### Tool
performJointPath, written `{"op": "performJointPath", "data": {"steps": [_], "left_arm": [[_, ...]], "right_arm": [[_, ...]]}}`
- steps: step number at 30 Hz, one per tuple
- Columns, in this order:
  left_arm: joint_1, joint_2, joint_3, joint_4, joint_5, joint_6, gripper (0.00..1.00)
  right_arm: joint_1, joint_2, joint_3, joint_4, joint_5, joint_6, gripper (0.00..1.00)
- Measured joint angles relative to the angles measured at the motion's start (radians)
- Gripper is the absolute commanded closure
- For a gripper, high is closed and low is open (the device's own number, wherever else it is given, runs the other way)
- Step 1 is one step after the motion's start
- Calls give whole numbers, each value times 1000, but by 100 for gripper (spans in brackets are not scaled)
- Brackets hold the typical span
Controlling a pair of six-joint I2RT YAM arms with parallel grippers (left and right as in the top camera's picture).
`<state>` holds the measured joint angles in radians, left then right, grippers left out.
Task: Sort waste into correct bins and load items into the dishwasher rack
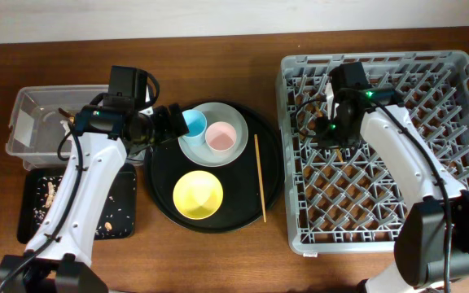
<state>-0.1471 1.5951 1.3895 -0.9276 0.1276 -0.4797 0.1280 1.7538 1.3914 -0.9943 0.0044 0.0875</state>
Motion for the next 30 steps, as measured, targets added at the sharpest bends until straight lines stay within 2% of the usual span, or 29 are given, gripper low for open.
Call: {"op": "performJointPath", "data": {"steps": [7, 10, 13, 16, 19, 22, 25, 30], "left_arm": [[0, 0, 0, 0, 0, 0, 1], [0, 0, 0, 0, 0, 0, 1], [0, 0, 0, -1, 0, 0, 1], [0, 0, 0, 0, 0, 0, 1], [0, 0, 0, 1, 0, 0, 1], [0, 0, 0, 3, 0, 0, 1], [0, 0, 0, 0, 0, 0, 1], [0, 0, 0, 0, 0, 0, 1]], "right_arm": [[0, 0, 0, 2, -18, 0, 85], [0, 1, 13, 2, -42, 19, 81], [35, 4, 180, -57, -153, 29, 80], [163, -1, 293, -109, -239, 37, 79], [301, 1, 216, -93, -229, 87, 76], [385, 6, 39, 47, -125, 196, 74], [398, 11, -110, 216, -78, 229, 74], [398, 13, -218, 299, -42, 247, 73]]}}
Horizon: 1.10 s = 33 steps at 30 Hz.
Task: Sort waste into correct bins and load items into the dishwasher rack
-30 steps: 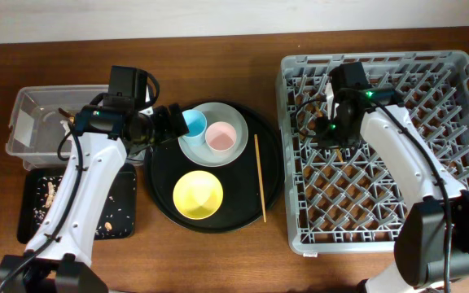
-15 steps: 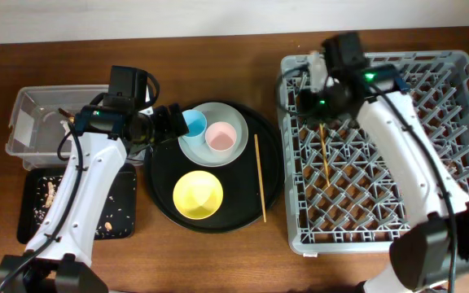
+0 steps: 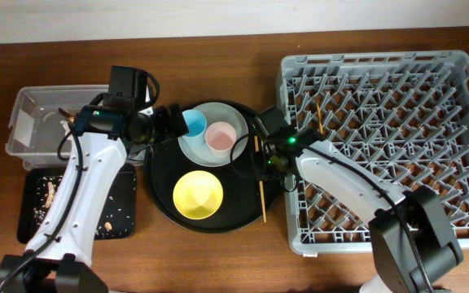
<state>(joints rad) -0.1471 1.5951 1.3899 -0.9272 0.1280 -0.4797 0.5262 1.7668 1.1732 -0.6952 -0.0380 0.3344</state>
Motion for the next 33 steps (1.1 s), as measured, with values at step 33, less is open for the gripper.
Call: {"op": "performJointPath", "data": {"steps": [33], "left_arm": [[0, 0, 0, 0, 0, 0, 1]], "right_arm": [[-323, -131, 354, -463, 207, -39, 96]]}}
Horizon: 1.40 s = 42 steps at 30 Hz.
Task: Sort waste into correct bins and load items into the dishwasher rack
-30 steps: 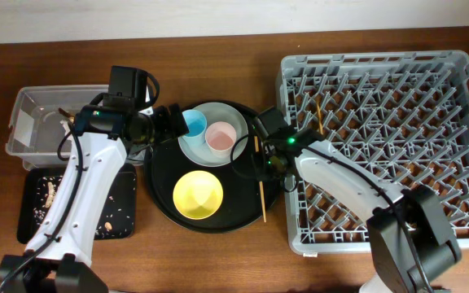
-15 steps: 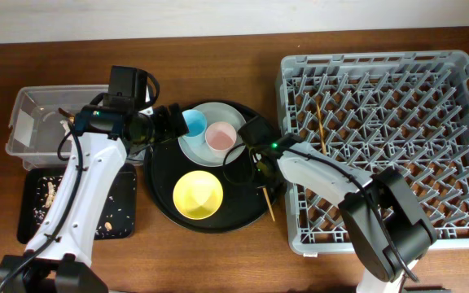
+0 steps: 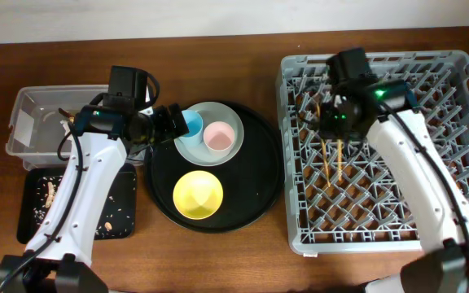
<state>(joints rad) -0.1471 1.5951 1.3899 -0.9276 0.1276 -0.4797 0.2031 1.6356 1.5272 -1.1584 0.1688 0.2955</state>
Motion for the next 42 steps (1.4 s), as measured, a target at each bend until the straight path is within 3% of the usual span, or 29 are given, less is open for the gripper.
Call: {"op": "performJointPath", "data": {"steps": [6, 13, 20, 25, 27, 35, 42], "left_arm": [[0, 0, 0, 0, 0, 0, 1], [0, 0, 0, 0, 0, 0, 1], [0, 0, 0, 0, 0, 0, 1], [0, 0, 0, 0, 0, 0, 1], [0, 0, 0, 0, 0, 0, 1], [0, 0, 0, 0, 0, 0, 1], [0, 0, 0, 0, 0, 0, 1]], "right_arm": [[-27, 21, -160, 120, -84, -92, 94], [-27, 22, -204, 150, -110, -111, 76], [-27, 25, -188, 118, -141, -115, 76], [-27, -27, -40, 77, -518, -188, 73], [-27, -38, -34, 36, -568, -198, 73], [3, -37, -39, -16, -609, -203, 73], [150, -37, -39, 27, -616, -249, 72]]}}
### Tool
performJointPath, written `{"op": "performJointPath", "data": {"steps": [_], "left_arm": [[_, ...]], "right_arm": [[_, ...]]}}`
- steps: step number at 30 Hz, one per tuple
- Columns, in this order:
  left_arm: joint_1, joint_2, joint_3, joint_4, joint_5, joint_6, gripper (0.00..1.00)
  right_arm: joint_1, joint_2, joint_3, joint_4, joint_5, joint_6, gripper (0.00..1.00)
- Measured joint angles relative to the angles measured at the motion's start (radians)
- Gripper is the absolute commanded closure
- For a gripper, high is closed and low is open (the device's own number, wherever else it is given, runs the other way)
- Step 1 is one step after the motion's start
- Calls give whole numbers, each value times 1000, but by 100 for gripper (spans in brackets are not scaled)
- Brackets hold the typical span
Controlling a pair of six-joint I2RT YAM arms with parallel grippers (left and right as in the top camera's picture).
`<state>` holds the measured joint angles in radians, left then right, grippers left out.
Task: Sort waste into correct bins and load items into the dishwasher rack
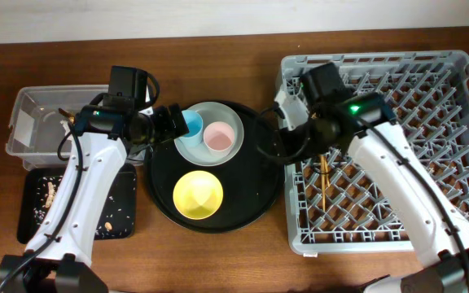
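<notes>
A black round tray [243, 203] holds a pale plate [233, 116] with a blue cup [194, 123] and a pink cup [218, 137], plus a yellow bowl [198, 194]. My left gripper [171, 123] sits at the blue cup's left rim; its jaws are too dark to read. The grey dishwasher rack [381, 220] fills the right side, with wooden chopsticks [324, 177] lying in its grid. My right gripper [269, 145] hangs over the tray's right edge with nothing visible in it; whether its jaws are open is unclear.
A clear plastic bin [31, 122] with scraps stands at the far left. Below it lies a black square tray [112, 207] dotted with crumbs. The right arm's forearm stretches across the rack's left half.
My right gripper has moved from above the rack's left part to the black tray's right edge. The chopsticks it held there now lie in the rack. The left arm is unchanged.
First my right gripper was over the rack while one chopstick lay on the black tray. Then it was down at that chopstick. After that it was over the rack with chopsticks below it and the tray's chopstick gone. Now it is back by the tray.
</notes>
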<state>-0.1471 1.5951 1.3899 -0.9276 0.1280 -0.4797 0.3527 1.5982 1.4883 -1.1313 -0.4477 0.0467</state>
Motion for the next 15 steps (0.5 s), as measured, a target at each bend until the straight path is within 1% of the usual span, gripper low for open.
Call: {"op": "performJointPath", "data": {"steps": [4, 8, 9, 10, 12, 15], "left_arm": [[0, 0, 0, 0, 0, 0, 1], [0, 0, 0, 0, 0, 0, 1], [0, 0, 0, 0, 0, 0, 1], [0, 0, 0, 0, 0, 0, 1], [0, 0, 0, 0, 0, 0, 1], [0, 0, 0, 0, 0, 0, 1]], "right_arm": [[36, 0, 0, 43, 0, -34, 71], [46, 5, 0, 77, 0, -77, 64], [46, 9, -1, 91, 0, -82, 63], [46, 10, -2, 105, 0, -84, 63], [46, 10, -2, 142, -1, -83, 58], [46, 10, -3, 198, -7, -61, 57]]}}
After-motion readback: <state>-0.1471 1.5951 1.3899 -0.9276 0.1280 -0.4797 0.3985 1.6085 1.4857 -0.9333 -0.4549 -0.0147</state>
